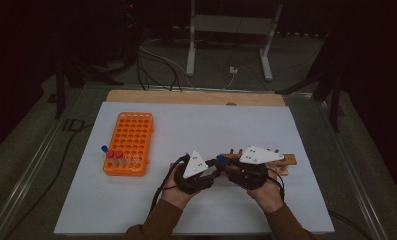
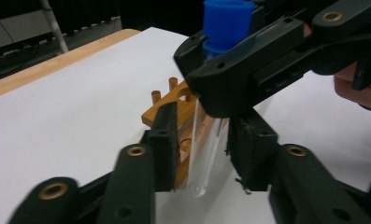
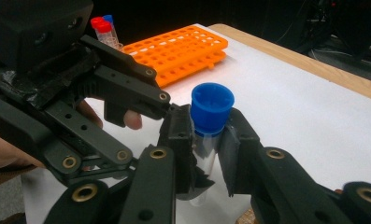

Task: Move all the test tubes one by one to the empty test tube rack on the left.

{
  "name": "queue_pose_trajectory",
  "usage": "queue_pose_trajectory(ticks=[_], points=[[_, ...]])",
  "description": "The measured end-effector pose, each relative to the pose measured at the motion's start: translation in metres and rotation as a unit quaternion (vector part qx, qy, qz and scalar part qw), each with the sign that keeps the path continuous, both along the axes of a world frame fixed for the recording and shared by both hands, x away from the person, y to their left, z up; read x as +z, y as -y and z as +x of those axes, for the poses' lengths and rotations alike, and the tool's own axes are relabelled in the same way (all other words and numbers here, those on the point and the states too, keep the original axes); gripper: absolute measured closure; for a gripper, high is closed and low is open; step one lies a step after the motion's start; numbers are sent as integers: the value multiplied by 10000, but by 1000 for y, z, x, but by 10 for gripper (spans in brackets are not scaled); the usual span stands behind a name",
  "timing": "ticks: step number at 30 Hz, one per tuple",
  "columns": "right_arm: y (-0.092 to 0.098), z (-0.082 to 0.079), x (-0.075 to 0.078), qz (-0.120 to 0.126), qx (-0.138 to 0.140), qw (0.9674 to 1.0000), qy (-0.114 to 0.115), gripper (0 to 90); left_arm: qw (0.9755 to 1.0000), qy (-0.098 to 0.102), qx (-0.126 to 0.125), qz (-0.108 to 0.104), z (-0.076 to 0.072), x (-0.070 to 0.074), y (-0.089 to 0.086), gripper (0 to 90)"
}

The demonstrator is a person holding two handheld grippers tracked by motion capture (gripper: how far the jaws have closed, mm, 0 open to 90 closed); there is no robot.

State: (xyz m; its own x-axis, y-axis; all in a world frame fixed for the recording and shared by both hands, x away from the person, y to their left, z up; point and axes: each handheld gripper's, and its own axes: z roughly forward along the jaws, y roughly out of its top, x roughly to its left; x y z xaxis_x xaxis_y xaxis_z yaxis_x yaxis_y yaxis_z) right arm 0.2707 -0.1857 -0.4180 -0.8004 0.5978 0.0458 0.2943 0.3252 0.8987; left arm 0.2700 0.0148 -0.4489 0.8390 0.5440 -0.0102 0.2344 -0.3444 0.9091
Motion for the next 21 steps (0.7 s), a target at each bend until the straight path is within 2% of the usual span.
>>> queue_pose_trajectory(ticks=[2, 5, 7, 13, 19, 21], points=[[0, 0, 0, 6, 13, 10000, -18, 765, 10000, 11, -32, 32, 0, -1, 1, 741], [0, 0, -1, -4, 20, 10000, -33, 762, 10000, 22, -49, 49, 0, -1, 1, 767], [1, 1, 0, 31, 41, 10000, -40, 679, 10000, 6, -36, 65, 1, -1, 0, 770], [10, 4, 2, 357, 47, 9993, -81, 403, 9999, -27, 118, 12, 4, -2, -9, 771], [18, 7, 3, 386, -261, 9989, -1, 170, 9995, -33, 318, -60, 4, -1, -25, 771], [21, 9, 2, 388, -354, 9986, 7, 150, 9993, -23, 379, -74, 4, 0, -31, 771]])
